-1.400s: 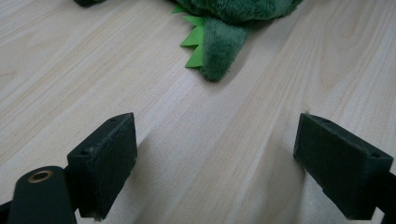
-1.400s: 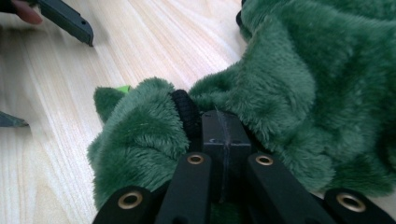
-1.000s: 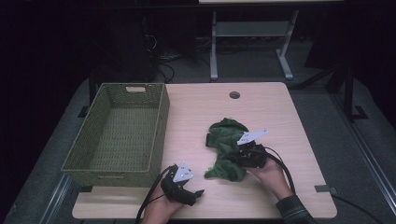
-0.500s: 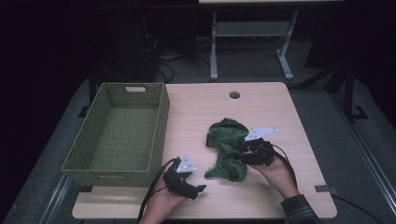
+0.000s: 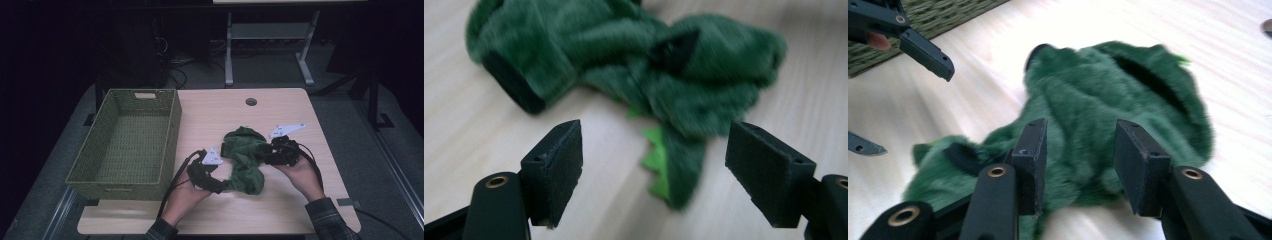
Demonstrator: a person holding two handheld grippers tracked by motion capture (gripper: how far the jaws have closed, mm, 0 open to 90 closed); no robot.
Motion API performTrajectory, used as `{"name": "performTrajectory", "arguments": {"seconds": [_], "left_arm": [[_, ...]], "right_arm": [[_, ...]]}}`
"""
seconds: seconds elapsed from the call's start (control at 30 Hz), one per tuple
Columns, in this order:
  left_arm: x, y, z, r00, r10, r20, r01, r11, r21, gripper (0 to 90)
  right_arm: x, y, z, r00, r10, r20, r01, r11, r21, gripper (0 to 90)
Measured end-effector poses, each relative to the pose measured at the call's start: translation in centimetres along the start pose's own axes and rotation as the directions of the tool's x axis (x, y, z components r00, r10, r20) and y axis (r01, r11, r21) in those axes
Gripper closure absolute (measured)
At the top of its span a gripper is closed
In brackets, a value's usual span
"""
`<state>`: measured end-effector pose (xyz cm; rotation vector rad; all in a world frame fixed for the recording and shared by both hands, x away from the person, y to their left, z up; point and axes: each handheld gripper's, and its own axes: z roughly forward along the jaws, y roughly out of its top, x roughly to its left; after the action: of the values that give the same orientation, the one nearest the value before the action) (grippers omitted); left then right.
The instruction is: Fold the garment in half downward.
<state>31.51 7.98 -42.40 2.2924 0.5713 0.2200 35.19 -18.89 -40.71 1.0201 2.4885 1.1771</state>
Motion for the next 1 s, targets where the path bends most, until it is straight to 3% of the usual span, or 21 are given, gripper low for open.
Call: {"name": "performTrajectory", "arguments": {"seconds": [0.27, 0.5, 0.57, 0.7, 0.77, 0.87, 0.93, 1.0], "left_arm": [[2.5, 3.4, 0.6, 0.9999, -0.002, -0.014, 0.002, 0.9992, -0.041, 34.9], [5.8, 5.9, 1.9, 0.9994, -0.017, -0.029, 0.015, 0.9978, -0.065, 44.6], [7.0, 6.4, 2.7, 0.9994, -0.028, -0.021, 0.027, 0.9973, -0.069, 46.8], [8.8, 7.0, 4.0, 0.9991, -0.026, -0.032, 0.024, 0.9972, -0.071, 50.2], [9.6, 7.2, 4.7, 0.9986, -0.015, -0.051, 0.012, 0.9987, -0.049, 53.0], [10.9, 7.0, 5.8, 0.9981, -0.034, -0.052, 0.033, 0.9993, -0.017, 53.5], [11.6, 6.7, 6.3, 0.9971, -0.068, -0.034, 0.067, 0.9975, -0.023, 53.8], [12.2, 6.3, 6.9, 0.9966, -0.076, -0.032, 0.075, 0.9970, -0.016, 54.2]], "right_arm": [[-2.1, 0.8, -0.3, 0.9992, 0.032, 0.026, -0.031, 0.999, -0.020, 55.9], [-4.4, 1.6, 0.7, 0.9974, 0.051, 0.051, -0.050, 0.999, -0.019, 55.3], [-5.1, 1.6, 1.1, 0.9966, 0.060, 0.056, -0.058, 0.997, -0.045, 56.2], [-6.5, 1.4, 2.5, 0.9949, 0.080, 0.062, -0.079, 0.997, -0.009, 57.2], [-7.1, 1.3, 3.0, 0.9941, 0.092, 0.058, -0.092, 0.996, -0.002, 57.5], [-7.8, 1.2, 3.6, 0.9934, 0.097, 0.062, -0.097, 0.995, 0.004, 58.7], [-8.2, 1.0, 4.1, 0.9922, 0.108, 0.062, -0.109, 0.994, 0.011, 59.0], [-8.6, 0.7, 4.6, 0.9920, 0.114, 0.055, -0.115, 0.993, 0.025, 59.1]]}}
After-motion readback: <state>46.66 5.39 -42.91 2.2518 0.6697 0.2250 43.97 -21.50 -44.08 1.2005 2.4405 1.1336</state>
